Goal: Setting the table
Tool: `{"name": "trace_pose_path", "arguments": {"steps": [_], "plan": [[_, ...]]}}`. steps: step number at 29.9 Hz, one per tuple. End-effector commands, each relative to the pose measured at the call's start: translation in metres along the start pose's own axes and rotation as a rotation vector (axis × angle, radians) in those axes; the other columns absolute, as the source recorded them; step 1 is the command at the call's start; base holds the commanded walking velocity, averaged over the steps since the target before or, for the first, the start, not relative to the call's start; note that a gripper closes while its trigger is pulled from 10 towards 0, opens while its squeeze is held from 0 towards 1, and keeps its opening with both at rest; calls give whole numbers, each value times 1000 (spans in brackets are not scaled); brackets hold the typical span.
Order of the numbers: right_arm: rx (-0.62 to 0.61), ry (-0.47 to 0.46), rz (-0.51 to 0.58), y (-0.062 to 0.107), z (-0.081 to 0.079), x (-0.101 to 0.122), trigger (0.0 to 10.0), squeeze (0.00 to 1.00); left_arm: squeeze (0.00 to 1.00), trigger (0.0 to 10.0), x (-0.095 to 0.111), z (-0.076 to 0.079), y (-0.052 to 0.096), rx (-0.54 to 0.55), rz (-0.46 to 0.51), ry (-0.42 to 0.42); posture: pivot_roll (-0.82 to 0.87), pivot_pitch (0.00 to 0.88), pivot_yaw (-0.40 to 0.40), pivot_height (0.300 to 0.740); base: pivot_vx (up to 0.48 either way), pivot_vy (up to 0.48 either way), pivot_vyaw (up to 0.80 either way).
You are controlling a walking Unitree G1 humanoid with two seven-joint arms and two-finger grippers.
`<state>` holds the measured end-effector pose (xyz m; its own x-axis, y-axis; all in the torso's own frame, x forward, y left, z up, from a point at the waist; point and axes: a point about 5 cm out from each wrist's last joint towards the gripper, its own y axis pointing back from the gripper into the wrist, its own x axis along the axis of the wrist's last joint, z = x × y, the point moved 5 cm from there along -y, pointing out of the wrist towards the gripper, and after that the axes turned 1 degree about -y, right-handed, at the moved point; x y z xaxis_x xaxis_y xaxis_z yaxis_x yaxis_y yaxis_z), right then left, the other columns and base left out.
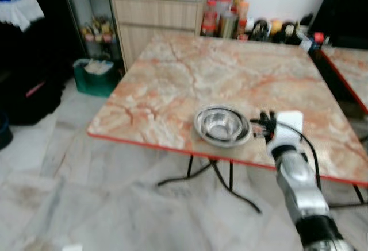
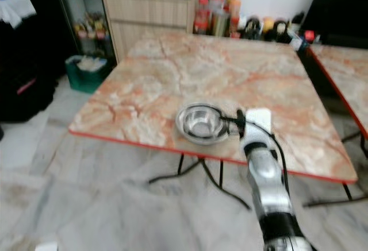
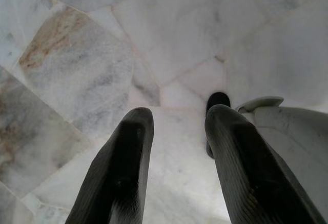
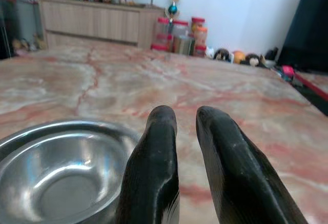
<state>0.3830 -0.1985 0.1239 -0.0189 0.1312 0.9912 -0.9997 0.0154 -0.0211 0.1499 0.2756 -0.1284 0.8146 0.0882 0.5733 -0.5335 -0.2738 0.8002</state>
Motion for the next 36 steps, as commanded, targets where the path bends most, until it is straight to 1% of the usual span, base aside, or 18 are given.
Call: {"name": "trace_pose_path", "arguments": {"steps": [1, 6, 14, 25, 27, 29, 32, 36], "plan": [[-22, 14, -22, 1, 9, -6, 10000, 0, 0, 10000, -2, 7, 0, -15, -5, -6, 43, 0, -15, 732, 0, -375, 0], [-21, -5, -13, -1, 7, -3, 10000, 0, 0, 10000, -1, 6, 0, -14, -5, 0, 42, 0, -17, 732, 0, -373, 0], [-9, -10, -11, -3, 2, -2, 10000, 0, 0, 10000, -2, 6, 0, -14, -11, 3, 42, 0, -17, 732, 0, -360, 0], [-5, -13, -13, -4, 0, -2, 10000, 0, 0, 10000, -2, 6, 0, -14, -13, 2, 44, 0, -16, 732, 0, -480, 0], [-7, -14, -19, -3, 1, -4, 10000, 0, 0, 10000, -1, 6, -1, -14, -12, 2, 37, 0, -15, 732, 0, -480, 0], [-29, -1, -40, 1, 11, -10, 10000, 0, 0, 10000, -1, 7, -1, -16, -13, -1, 28, 0, -13, 732, 0, -480, 0], [-61, 1, -57, 9, 22, -19, 10000, 0, 0, 10000, 0, 7, -1, -18, -13, -1, 25, 0, -13, 732, 0, -480, 0], [-67, 6, -63, 12, 24, -21, 10000, 0, 0, 10000, 0, 7, -1, -18, -13, -1, 25, 0, -13, 732, 0, -480, 0]]}}
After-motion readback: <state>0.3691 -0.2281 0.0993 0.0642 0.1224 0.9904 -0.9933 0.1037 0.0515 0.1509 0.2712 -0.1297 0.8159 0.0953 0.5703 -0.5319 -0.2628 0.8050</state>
